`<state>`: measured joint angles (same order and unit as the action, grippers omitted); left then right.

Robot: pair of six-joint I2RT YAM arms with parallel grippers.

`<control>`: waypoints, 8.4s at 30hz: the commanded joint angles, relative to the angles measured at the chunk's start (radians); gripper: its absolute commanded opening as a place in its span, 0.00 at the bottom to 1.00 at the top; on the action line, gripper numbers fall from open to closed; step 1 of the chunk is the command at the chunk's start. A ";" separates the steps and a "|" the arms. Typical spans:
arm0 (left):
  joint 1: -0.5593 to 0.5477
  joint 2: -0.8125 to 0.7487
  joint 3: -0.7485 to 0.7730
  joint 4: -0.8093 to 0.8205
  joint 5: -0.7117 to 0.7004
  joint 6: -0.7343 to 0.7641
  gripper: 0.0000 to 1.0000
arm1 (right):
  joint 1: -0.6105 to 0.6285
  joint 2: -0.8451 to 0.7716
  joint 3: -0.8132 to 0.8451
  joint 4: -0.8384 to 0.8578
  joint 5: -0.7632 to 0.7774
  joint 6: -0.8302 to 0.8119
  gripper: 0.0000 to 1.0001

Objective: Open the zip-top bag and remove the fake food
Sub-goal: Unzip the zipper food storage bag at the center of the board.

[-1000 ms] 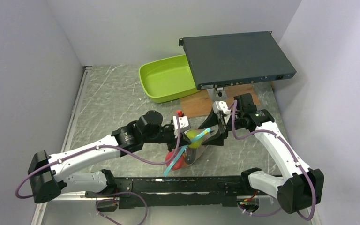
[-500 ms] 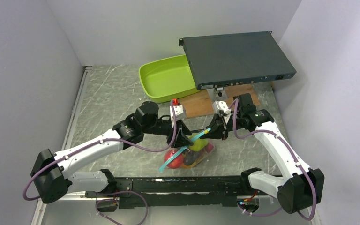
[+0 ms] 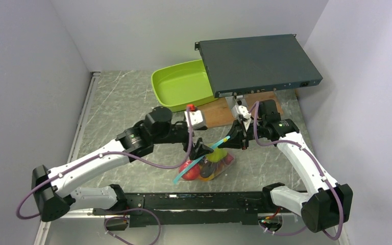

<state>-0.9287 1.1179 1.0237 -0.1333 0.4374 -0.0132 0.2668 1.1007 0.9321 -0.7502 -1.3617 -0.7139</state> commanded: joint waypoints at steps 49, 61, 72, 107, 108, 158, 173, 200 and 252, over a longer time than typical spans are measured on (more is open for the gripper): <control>-0.013 0.240 0.191 -0.136 0.200 0.035 0.00 | -0.063 -0.046 0.054 -0.178 -0.096 -0.252 0.28; 0.008 0.176 0.143 -0.044 0.159 -0.024 0.63 | -0.064 -0.041 0.064 -0.145 -0.076 -0.191 0.00; -0.138 0.075 0.039 0.175 -0.220 0.127 0.85 | -0.066 -0.030 0.044 -0.082 -0.077 -0.127 0.00; -0.239 0.115 0.116 -0.072 -0.399 0.227 0.00 | -0.070 -0.040 0.048 -0.086 -0.054 -0.137 0.00; -0.239 0.118 0.121 -0.085 -0.398 0.223 0.00 | -0.071 -0.040 0.047 -0.087 -0.055 -0.139 0.00; -0.187 -0.009 0.065 -0.271 -0.434 0.202 0.00 | -0.109 -0.045 0.064 -0.096 -0.021 -0.132 0.00; -0.159 -0.043 0.027 -0.264 -0.464 0.204 0.00 | -0.121 -0.039 0.071 -0.137 0.011 -0.193 0.00; -0.138 -0.117 -0.041 -0.265 -0.482 0.188 0.00 | -0.152 -0.046 0.067 -0.133 0.022 -0.194 0.00; -0.104 -0.184 -0.098 -0.335 -0.485 0.192 0.00 | -0.176 -0.044 0.063 -0.130 0.027 -0.193 0.00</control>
<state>-1.0492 0.9787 0.9352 -0.4076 0.0017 0.1787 0.1116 1.0721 0.9657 -0.8825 -1.3396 -0.8871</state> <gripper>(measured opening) 0.034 0.007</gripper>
